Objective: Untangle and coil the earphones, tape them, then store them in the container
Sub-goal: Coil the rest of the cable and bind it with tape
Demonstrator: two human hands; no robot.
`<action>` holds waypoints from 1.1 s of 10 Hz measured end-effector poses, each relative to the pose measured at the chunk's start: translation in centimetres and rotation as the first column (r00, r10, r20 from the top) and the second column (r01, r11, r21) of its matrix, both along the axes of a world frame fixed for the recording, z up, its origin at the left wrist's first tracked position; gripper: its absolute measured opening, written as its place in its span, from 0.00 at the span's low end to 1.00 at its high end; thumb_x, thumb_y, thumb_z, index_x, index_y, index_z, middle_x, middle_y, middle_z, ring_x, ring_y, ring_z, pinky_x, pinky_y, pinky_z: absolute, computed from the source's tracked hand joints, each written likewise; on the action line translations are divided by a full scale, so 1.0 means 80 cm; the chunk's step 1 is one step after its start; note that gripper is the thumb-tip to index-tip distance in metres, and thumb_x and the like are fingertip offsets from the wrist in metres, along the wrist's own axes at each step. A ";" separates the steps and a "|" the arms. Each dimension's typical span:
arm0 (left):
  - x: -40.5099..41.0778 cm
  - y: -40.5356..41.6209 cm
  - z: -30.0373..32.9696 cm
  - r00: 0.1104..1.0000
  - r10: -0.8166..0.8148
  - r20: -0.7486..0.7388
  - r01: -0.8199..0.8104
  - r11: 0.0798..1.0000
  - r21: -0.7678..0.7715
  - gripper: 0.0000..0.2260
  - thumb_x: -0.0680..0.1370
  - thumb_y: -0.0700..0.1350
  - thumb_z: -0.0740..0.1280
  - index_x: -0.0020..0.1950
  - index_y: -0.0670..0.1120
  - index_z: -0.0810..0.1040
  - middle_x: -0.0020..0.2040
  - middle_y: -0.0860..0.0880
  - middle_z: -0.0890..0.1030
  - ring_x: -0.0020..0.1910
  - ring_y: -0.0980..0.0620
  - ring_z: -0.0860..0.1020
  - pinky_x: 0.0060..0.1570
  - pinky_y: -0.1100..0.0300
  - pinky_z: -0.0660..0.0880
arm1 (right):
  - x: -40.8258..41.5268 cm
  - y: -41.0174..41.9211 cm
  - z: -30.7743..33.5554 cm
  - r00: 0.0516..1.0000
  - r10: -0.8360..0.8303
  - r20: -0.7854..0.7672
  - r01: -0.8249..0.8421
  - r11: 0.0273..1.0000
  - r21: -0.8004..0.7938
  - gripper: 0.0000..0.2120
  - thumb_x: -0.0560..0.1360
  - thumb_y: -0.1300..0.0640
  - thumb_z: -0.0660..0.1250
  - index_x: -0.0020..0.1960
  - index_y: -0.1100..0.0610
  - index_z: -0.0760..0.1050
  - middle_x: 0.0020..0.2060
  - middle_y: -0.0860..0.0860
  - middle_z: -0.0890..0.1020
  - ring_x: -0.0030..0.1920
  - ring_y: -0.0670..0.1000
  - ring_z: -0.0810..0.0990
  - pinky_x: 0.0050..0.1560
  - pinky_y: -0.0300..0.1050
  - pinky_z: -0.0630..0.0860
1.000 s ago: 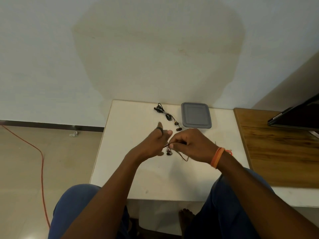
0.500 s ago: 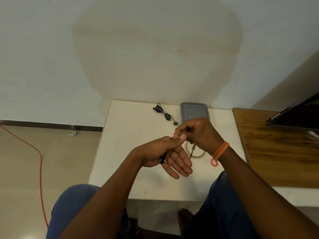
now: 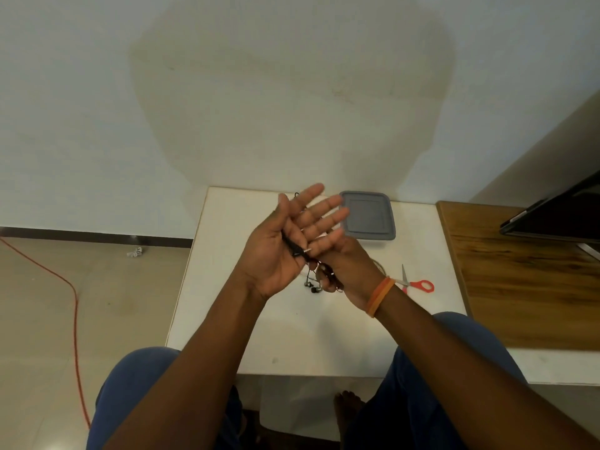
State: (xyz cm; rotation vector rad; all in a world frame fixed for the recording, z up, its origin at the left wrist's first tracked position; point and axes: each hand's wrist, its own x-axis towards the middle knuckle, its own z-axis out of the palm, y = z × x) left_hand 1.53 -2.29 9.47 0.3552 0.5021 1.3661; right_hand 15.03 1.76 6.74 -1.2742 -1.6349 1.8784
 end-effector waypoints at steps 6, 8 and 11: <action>0.014 -0.006 -0.048 0.170 -0.118 -0.978 0.112 0.989 -0.100 0.19 0.84 0.53 0.55 0.39 0.45 0.75 0.36 0.51 0.79 0.35 0.55 0.76 0.43 0.56 0.72 | 0.037 0.012 0.048 0.871 0.262 0.416 -0.436 0.804 0.406 0.05 0.73 0.62 0.70 0.46 0.56 0.84 0.35 0.46 0.83 0.31 0.41 0.81 0.31 0.33 0.76; 0.025 -0.013 -0.037 0.292 -0.490 -0.822 0.317 0.860 -0.400 0.39 0.79 0.68 0.43 0.43 0.38 0.79 0.39 0.38 0.85 0.40 0.43 0.84 0.46 0.51 0.81 | 0.055 0.028 0.062 0.921 0.229 0.315 -0.370 0.767 0.524 0.06 0.71 0.61 0.74 0.48 0.56 0.84 0.43 0.47 0.86 0.43 0.43 0.83 0.45 0.34 0.78; 0.023 -0.015 -0.021 0.526 -0.667 -0.527 0.618 0.726 -0.302 0.49 0.68 0.78 0.39 0.41 0.37 0.81 0.43 0.34 0.83 0.44 0.38 0.83 0.49 0.47 0.80 | 0.044 0.024 0.051 0.997 0.056 0.043 -0.070 0.868 0.492 0.08 0.69 0.64 0.75 0.48 0.62 0.82 0.38 0.52 0.85 0.38 0.45 0.84 0.40 0.32 0.77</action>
